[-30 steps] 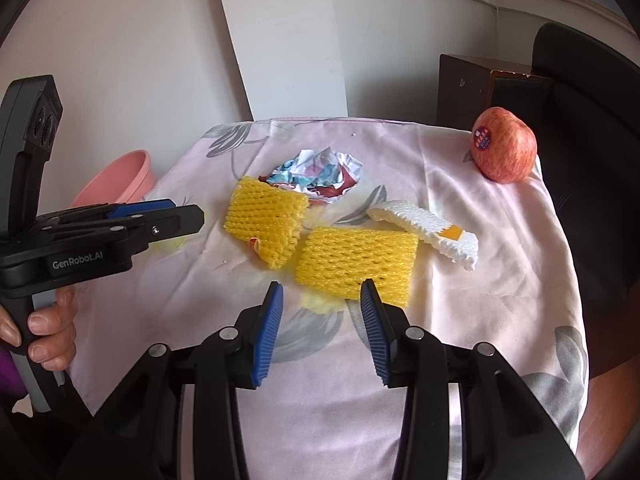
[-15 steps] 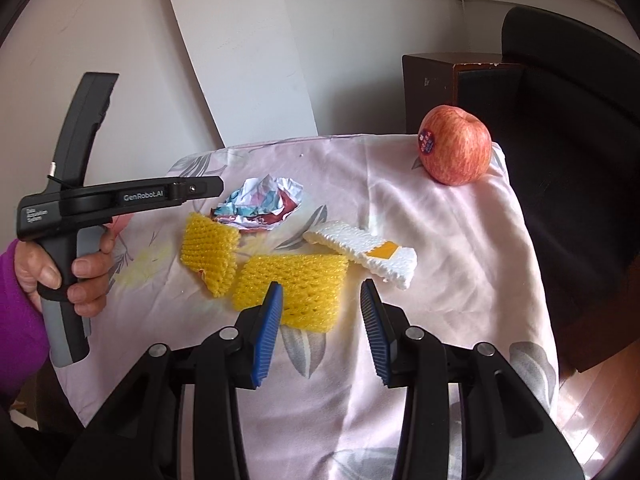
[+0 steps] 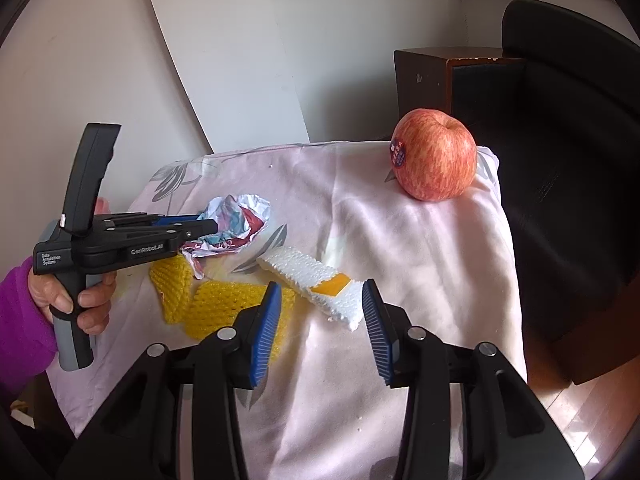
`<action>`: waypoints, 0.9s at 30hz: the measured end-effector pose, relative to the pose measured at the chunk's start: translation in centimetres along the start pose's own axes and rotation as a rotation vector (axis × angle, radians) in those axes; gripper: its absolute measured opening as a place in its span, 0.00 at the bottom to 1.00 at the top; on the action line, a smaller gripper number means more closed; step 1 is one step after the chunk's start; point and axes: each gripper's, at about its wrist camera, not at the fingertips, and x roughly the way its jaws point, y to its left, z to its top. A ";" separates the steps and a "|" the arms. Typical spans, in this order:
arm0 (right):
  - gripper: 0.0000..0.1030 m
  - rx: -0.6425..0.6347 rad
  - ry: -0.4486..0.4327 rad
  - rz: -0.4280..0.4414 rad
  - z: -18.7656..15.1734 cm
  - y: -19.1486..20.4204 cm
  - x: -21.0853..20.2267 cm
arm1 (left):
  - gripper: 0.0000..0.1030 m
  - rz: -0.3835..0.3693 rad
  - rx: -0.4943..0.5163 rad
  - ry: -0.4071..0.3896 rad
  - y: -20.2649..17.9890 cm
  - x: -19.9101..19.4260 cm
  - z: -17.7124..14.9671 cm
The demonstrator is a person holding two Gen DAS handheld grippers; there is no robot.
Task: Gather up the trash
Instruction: 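Grasp the blue-white foil wrapper with the left tool while the right tool grasps the white foam strip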
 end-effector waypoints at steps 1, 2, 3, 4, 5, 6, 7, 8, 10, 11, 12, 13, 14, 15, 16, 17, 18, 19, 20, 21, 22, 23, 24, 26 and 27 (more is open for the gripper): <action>0.50 0.000 0.004 0.006 0.2 -0.1 0.3 | 0.19 -0.001 -0.002 -0.006 0.0 -0.3 -0.1; 0.50 -0.005 0.008 0.011 0.3 -0.2 0.6 | 0.19 0.001 -0.005 -0.011 -0.1 -0.6 -0.3; 0.50 -0.014 0.016 0.017 0.5 -0.4 1.0 | 0.18 0.000 -0.011 -0.015 0.0 -0.9 -0.4; 0.50 -0.022 0.027 0.024 0.7 -0.5 1.4 | 0.18 -0.004 -0.019 -0.020 0.1 -1.3 -0.5; 0.50 -0.030 0.040 0.031 0.8 -0.6 1.9 | 0.18 -0.007 -0.028 -0.025 0.2 -1.7 -0.7; 0.50 -0.038 0.055 0.038 0.9 -0.7 2.4 | 0.18 -0.010 -0.036 -0.031 0.3 -2.1 -0.8; 0.50 -0.045 0.068 0.040 1.0 -0.8 2.9 | 0.18 -0.014 -0.044 -0.036 0.4 -2.5 -0.9; 0.50 -0.054 0.080 0.041 1.1 -0.9 3.4 | 0.18 -0.018 -0.050 -0.041 0.5 -2.9 -1.1; 0.50 -0.077 0.111 0.038 1.0 -1.0 4.4 | 0.18 -0.025 -0.064 -0.043 0.8 -3.6 -1.4; 0.50 -0.085 0.121 0.046 0.9 -1.0 4.7 | 0.18 -0.027 -0.073 -0.043 0.9 -3.8 -1.6; 0.50 -0.095 0.123 0.043 0.9 -0.8 4.9 | 0.18 -0.028 -0.082 -0.043 1.1 -4.1 -1.8; 0.50 -0.107 0.116 0.037 0.8 -0.6 4.9 | 0.18 -0.031 -0.089 -0.043 1.2 -4.3 -2.0; 0.50 -0.114 0.117 0.032 0.7 -0.5 4.9 | 0.18 -0.034 -0.096 -0.044 1.3 -4.5 -2.2; 0.50 -0.115 0.114 0.032 0.5 -0.4 4.8 | 0.18 -0.035 -0.100 -0.045 1.3 -4.7 -2.4; 0.50 -0.111 0.111 0.029 0.4 -0.4 4.8 | 0.18 -0.033 -0.102 -0.045 1.3 -4.8 -2.6; 0.50 -0.105 0.109 0.025 0.3 -0.3 4.7 | 0.18 -0.031 -0.102 -0.046 1.2 -4.9 -2.7; 0.50 -0.102 0.107 0.017 0.2 -0.3 4.6 | 0.18 -0.031 -0.104 -0.048 1.2 -5.0 -2.9; 0.47 -0.103 0.104 0.008 0.1 -0.2 4.5 | 0.18 -0.031 -0.107 -0.050 1.2 -5.2 -3.0; 0.45 -0.104 0.104 -0.004 -0.1 -0.2 4.4 | 0.18 -0.031 -0.109 -0.052 1.2 -5.4 -3.1; 0.43 -0.105 0.101 -0.014 -0.2 -0.2 4.3 | 0.18 -0.030 -0.112 -0.055 1.2 -5.6 -3.3; 0.43 -0.100 0.098 -0.014 -0.3 -0.3 4.1 | 0.18 -0.029 -0.117 -0.059 1.2 -5.9 -3.4; 0.43 -0.094 0.091 -0.015 -0.4 -0.3 3.8 | 0.18 -0.027 -0.121 -0.062 1.3 -6.1 -3.4; 0.43 -0.090 0.082 -0.017 -0.6 -0.4 3.5 | 0.18 -0.025 -0.126 -0.066 1.3 -6.3 -3.6; 0.43 -0.083 0.062 -0.021 -0.8 -0.3 2.8 | 0.18 -0.022 -0.137 -0.071 1.3 -6.8 -3.8; 0.43 -0.076 0.055 -0.022 -0.9 -0.2 2.5 | 0.18 -0.022 -0.142 -0.073 1.4 -7.0 -4.0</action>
